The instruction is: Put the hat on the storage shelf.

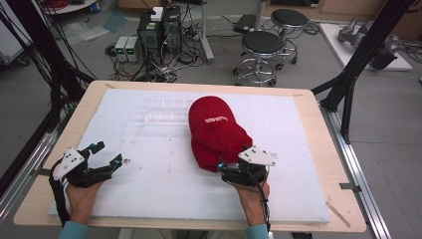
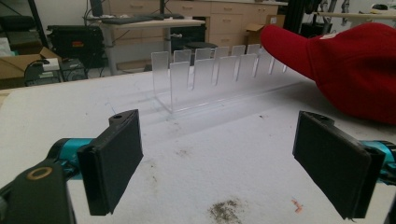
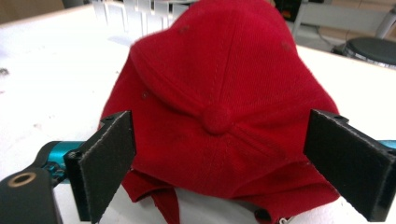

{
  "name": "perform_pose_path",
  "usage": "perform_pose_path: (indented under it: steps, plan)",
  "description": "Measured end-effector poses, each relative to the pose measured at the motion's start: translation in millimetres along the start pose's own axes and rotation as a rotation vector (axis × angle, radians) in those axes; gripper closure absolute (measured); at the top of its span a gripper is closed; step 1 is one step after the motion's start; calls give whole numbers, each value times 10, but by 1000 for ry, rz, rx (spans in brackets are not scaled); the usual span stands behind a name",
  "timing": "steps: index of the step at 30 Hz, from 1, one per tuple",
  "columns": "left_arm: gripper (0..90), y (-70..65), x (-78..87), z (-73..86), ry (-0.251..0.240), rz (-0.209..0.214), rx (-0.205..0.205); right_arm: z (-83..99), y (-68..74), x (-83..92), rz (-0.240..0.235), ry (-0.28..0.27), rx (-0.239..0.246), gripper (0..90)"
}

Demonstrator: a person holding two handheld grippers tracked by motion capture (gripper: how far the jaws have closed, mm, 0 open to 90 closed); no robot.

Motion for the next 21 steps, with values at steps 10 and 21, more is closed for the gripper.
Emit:
perform_pose_path:
  steps: [10,21]
  plan:
    - [160,-4,0,0,-1,-1,-1,131,-31,-50,77,72,-60,84]
    - [160,-4,-2,-1,-4,-2,0,172,-7,-128,68,102,-118,313]
Point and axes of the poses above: each handheld gripper's, and its own axes: x roughly backward along the jaws, z roughly out of its underside, y roughly to its left, the point moved 8 cm from there along -x, roughly forward along the jaws, and after that the axes turned 8 degrees about -y, right-handed, at the moved point
